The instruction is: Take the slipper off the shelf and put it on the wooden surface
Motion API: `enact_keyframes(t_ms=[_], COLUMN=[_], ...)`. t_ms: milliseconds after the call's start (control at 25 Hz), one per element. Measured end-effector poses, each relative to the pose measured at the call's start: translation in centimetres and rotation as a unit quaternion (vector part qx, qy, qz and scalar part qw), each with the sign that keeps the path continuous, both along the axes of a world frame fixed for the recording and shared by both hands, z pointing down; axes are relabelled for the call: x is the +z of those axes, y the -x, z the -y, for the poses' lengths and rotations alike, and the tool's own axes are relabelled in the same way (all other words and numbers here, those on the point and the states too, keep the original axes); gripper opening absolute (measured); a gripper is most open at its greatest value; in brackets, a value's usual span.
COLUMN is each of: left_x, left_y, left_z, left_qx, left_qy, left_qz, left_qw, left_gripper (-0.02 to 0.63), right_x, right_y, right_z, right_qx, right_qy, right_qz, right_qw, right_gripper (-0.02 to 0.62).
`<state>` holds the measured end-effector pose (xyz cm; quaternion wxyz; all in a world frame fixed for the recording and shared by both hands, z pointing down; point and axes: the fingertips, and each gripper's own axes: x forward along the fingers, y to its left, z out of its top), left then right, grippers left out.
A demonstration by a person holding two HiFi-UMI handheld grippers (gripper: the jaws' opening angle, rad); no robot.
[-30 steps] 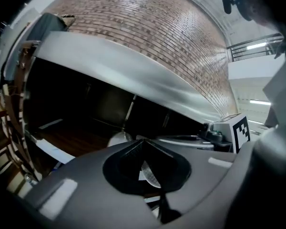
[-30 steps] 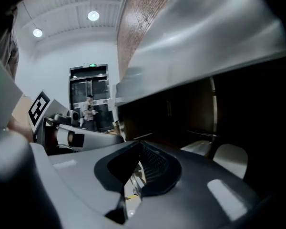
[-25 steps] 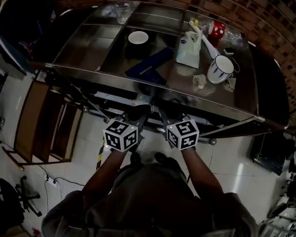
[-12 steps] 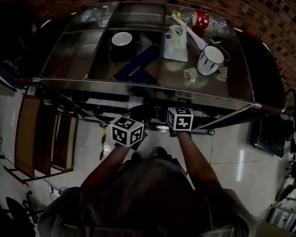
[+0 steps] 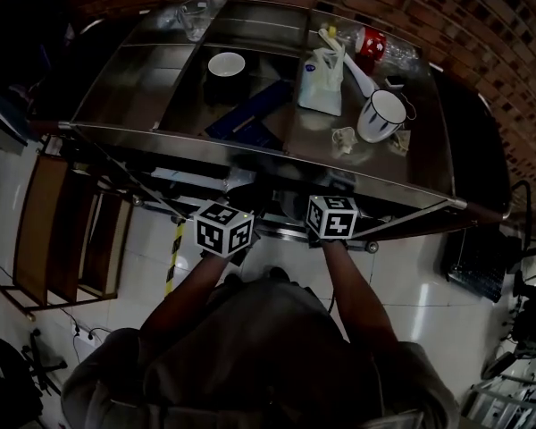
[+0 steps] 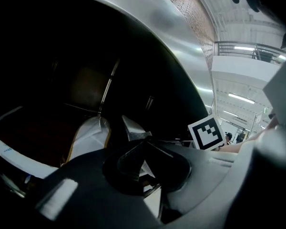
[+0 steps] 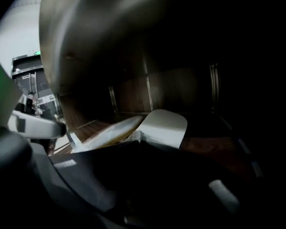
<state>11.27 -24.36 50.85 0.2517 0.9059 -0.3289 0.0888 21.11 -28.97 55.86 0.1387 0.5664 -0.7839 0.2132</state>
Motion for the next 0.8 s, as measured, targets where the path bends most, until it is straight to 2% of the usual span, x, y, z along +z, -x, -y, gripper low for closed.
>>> enact_keyframes(t_ms=[200, 480, 680, 800], left_x=[-1.1, -2.2, -2.7, -2.7], left_y=[0.7, 2.5, 5.6, 8.7], left_z=[0.1, -0.8, -2.5, -3.8], left_qx=[-0.037, -0.104, -0.171, -0.226], left_qy=[-0.008, -0.023, -0.031, -0.032], left_qz=[-0.009, -0.013, -0.009, -0.005], left_qw=[0.9993, 0.9942, 0.9848, 0.9735], left_gripper=[-0.006, -0.006, -0.006, -0.006], right_x=[-3.1, -3.9, -4.3, -4.6], right_y=[0.9, 4.4, 8.6, 12.1], right_z=[-1.5, -3.8, -5.2, -5.8], right_qx=[-0.040, -0.120, -0.195, -0.250], right_qy=[-0.037, -0.052, -0.060, -0.066], right_qz=[0.004, 0.004, 0.019, 0.029], right_qw=[0.998, 0.991, 0.979, 0.966], right_gripper=[0.009, 0.009, 0.009, 0.009])
